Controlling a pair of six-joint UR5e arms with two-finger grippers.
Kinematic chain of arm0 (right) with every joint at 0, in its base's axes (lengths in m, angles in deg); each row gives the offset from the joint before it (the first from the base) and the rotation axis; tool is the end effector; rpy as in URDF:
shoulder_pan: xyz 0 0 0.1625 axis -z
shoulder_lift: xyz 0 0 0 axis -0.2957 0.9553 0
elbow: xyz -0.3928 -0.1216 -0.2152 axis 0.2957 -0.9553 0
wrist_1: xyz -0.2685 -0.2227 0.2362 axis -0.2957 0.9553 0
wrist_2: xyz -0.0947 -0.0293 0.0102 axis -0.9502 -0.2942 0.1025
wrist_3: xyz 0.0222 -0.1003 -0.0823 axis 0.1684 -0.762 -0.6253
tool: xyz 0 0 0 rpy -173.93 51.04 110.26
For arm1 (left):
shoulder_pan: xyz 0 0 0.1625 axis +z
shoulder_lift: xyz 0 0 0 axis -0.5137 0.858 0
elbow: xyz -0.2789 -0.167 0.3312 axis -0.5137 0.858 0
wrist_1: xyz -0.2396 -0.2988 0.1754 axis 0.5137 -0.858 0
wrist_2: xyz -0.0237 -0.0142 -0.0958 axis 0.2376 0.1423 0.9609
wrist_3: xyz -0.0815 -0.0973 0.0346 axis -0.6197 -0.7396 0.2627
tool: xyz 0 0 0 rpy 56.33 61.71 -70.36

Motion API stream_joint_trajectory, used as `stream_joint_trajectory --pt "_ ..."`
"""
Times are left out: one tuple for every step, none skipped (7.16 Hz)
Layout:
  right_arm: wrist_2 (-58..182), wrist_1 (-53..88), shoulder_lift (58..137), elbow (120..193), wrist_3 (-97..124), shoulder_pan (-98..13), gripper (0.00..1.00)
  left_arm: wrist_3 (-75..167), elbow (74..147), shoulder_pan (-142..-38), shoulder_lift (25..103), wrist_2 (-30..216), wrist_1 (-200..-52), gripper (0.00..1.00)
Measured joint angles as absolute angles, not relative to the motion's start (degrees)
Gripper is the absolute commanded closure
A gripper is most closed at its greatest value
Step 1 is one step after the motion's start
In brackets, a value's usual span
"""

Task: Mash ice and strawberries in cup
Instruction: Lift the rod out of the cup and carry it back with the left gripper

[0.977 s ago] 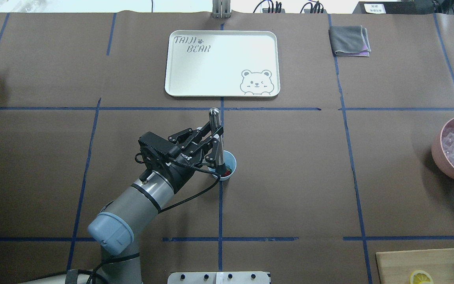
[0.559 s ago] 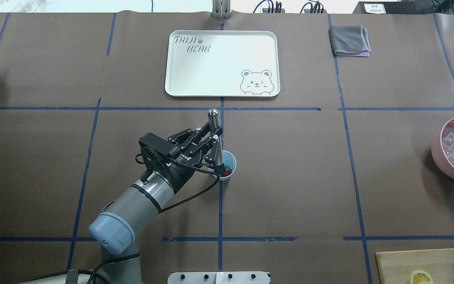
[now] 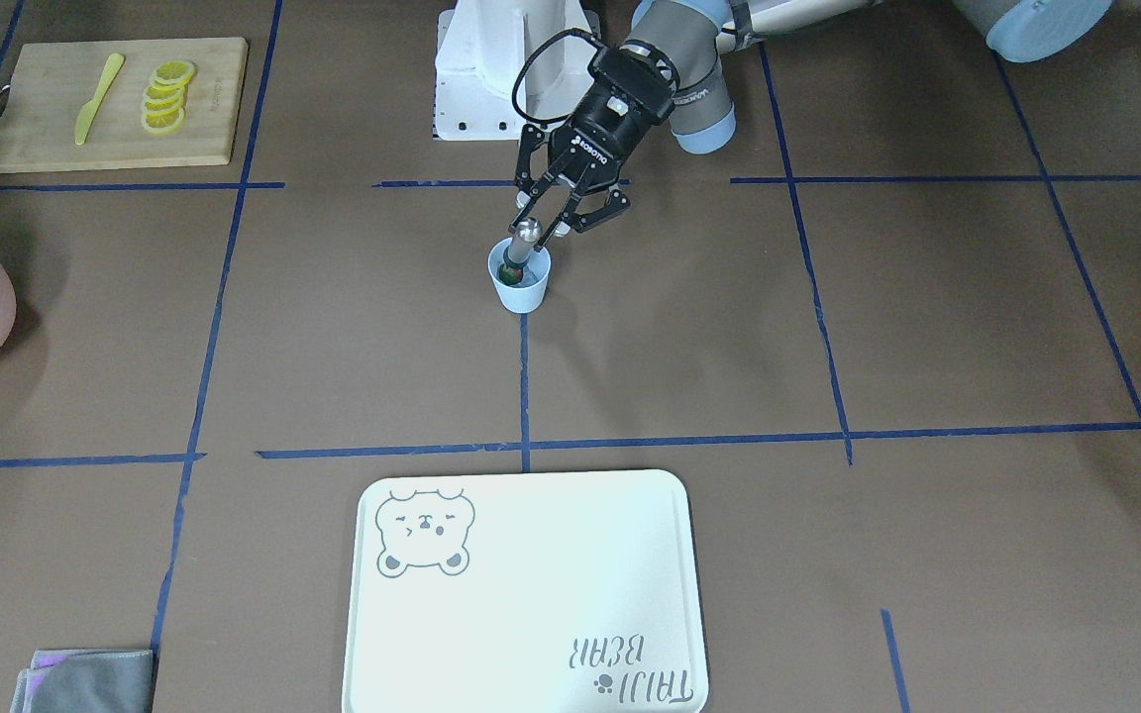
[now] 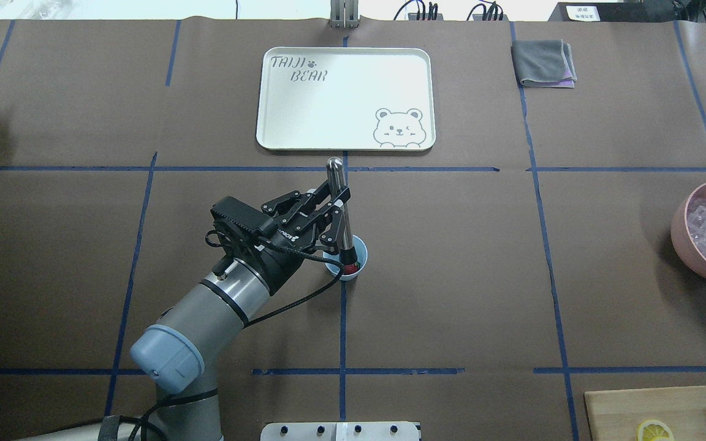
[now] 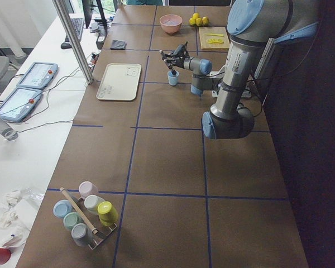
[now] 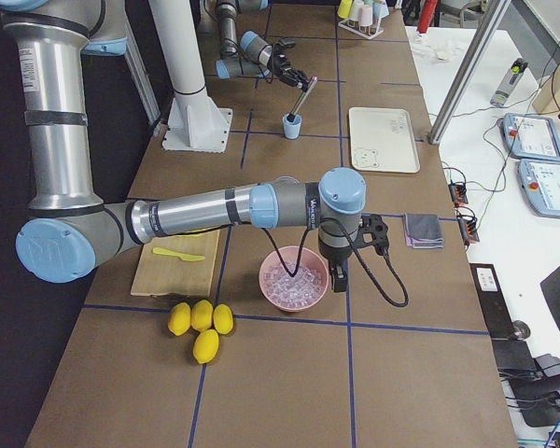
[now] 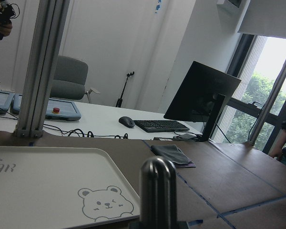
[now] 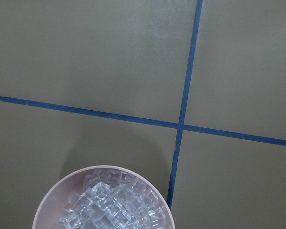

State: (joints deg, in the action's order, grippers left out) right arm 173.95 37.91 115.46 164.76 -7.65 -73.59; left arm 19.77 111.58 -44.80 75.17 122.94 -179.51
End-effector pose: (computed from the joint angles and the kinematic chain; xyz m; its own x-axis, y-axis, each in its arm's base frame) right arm 0.0473 -0.5143 0.6190 0.7064 -0.1445 0.6929 0.0479 0.9865 0.1568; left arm 0.5600 -0.3604 0.2139 0.3239 0.5282 -0.7849 0.7687 0.3368 0.5438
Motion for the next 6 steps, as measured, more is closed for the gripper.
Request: stream_joint_trajectory --pt "173.9 37.9 115.5 164.8 -7.6 -73.6 0.01 20.3 114.0 -46.4 75.0 125.0 -179.1 1.0" --pt "173.9 37.9 115.5 164.8 -7.6 -73.6 0.01 20.6 116.4 -48.5 74.5 127.9 -178.3 1.0" --pt "173.9 37.9 115.5 164.8 -7.7 -73.6 0.01 20.5 118.2 -51.4 74.0 130.9 -176.8 1.0" --pt "173.9 37.9 115.5 164.8 -7.6 -73.6 0.01 18.5 119.1 -55.3 73.1 134.5 -174.1 1.0" --pt "173.9 37.9 115.4 164.8 -7.6 -73.6 0.01 13.7 119.5 -60.7 71.1 141.3 -170.2 1.0" --pt "173.8 37.8 115.3 164.8 -7.6 -73.6 0.01 8.1 119.5 -66.6 69.3 150.3 -166.0 1.0"
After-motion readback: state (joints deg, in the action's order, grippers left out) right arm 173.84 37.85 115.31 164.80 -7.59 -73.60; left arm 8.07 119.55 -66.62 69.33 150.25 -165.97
